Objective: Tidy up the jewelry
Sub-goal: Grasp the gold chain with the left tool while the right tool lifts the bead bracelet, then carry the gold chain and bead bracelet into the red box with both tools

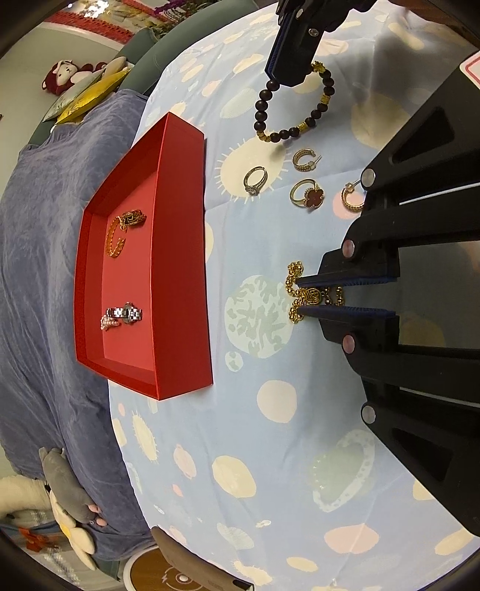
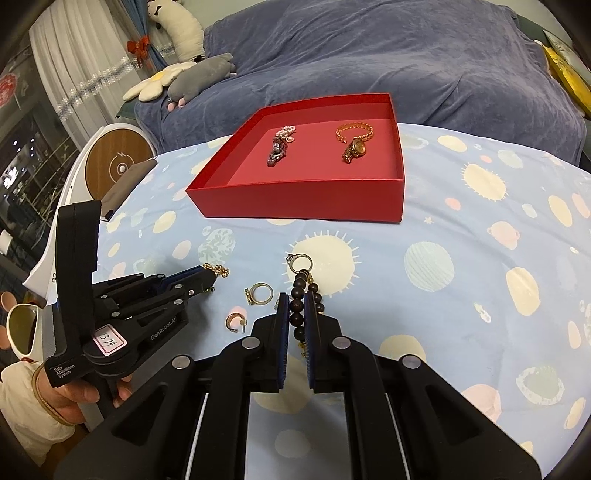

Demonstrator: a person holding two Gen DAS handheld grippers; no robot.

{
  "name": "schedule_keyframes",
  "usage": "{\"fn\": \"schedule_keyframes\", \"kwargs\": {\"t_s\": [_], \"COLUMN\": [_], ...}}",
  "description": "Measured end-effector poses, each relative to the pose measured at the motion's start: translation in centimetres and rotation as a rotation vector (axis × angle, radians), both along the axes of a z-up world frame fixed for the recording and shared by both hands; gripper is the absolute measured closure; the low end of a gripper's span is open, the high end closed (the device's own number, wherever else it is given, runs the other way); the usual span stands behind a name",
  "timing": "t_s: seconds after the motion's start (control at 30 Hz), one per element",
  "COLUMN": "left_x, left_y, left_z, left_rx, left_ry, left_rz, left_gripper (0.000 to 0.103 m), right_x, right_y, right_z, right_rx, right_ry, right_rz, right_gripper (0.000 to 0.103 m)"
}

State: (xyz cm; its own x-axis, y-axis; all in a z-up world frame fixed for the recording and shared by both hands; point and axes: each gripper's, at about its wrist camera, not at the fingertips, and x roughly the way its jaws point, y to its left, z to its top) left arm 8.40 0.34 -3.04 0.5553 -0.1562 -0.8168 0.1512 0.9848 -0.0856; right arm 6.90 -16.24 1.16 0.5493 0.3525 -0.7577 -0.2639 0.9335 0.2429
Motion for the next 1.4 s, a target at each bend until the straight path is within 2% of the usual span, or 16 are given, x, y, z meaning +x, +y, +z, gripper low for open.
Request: {"fn": "schedule_keyframes", "kwargs": {"t_s": [0.13, 0.23, 0.6, 0.7, 0.83, 1.2, 1.4], "left_x": [-0.2, -0.4, -1.2, -1.0, -1.0, -0.8, -0.8], "left_y": [0.0, 0.3, 1.7, 1.2, 0.6, 2.6, 3.3], "left_z": [0.0, 0.4, 4.3, 3.6, 2.8, 9.6, 12.8], "left_rx": [0.003, -0.025, -0.119, -0.123, -0.089, -0.193, -0.195], "left_ry": [0.001, 0.006, -0.051, -0.025, -0.020, -0.150, -0.208], "left_rz": [-0.001, 0.004, 0.007, -0.003, -0.010, 0.000, 0.012], "left_gripper": [0.097, 0.097, 0.097, 0.096, 0.097, 0.097, 0.097], "right_x": [0.0, 0.0, 0.2, 0.2, 0.1, 0.0, 0.2], "right_y": [0.0, -0.2, -0.8, -0.6, -0.3, -1.2, -1.4], "right_z": [0.0, 0.2, 1.0, 0.8, 0.7, 2.8, 4.7], "right_rx": [-0.001, 0.000, 0.008, 0.007, 0.005, 0.033, 0.041], "right_ry": [0.000, -0.005, -0.027, -0.021, -0.021, -0.068, -0.107], "right_rz": [-0.001, -0.006, -0.028, -0.023, -0.016, -0.037, -0.042], "right_gripper": [0.096, 0.096, 0.096, 0.096, 0.096, 0.096, 0.096]}}
